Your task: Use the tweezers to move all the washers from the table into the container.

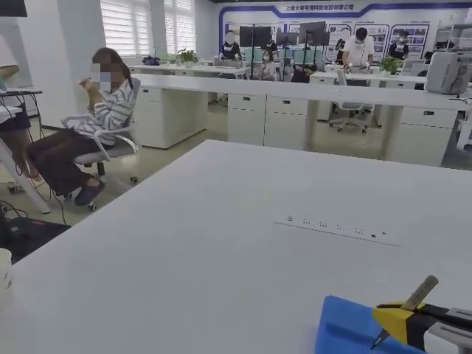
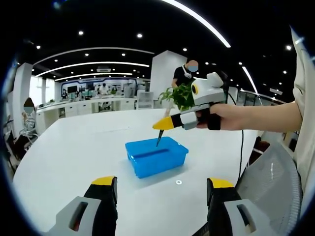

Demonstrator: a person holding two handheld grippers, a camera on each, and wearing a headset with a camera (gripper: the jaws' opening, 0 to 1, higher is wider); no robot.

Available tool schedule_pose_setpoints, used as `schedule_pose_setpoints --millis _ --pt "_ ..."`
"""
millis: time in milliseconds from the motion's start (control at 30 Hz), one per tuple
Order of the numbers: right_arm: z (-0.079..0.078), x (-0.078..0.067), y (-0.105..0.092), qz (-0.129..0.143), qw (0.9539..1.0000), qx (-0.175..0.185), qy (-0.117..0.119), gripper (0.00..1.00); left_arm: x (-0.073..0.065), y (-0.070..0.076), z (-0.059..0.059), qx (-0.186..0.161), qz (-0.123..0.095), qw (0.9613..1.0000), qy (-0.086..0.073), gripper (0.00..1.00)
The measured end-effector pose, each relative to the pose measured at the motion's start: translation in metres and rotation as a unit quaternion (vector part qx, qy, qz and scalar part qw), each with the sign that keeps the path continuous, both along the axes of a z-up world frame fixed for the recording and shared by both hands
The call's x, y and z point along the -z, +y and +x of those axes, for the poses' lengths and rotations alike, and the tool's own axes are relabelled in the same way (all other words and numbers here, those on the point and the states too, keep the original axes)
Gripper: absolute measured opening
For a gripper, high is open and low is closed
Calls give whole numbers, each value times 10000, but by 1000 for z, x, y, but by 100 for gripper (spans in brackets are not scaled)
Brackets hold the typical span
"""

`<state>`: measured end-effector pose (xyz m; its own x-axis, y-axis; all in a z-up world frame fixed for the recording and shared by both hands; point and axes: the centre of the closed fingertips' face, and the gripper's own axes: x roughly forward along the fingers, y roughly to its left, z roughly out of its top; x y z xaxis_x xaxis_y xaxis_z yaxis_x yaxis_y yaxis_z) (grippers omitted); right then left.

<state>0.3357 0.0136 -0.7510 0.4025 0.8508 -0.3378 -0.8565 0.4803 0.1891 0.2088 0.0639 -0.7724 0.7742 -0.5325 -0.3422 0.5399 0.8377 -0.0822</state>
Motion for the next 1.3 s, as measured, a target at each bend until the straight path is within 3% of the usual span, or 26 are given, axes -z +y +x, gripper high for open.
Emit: schedule_pose_setpoints --millis 433,600,1100,1300 --pt "-27 18 -10 31 9994 -24 338 4 2 -2 -1 37 15 10000 24 75" --pt "-39 34 -11 -4 9983 -49 573 4 2 -1 -1 29 17 10000 26 75" --pt "-56 70 -16 -242 9948 -60 991 4 2 -1 -1 40 58 10000 42 74" --pt "-58 79 -19 -319 9939 -85 1054 4 3 -2 -2 50 74 9999 51 74"
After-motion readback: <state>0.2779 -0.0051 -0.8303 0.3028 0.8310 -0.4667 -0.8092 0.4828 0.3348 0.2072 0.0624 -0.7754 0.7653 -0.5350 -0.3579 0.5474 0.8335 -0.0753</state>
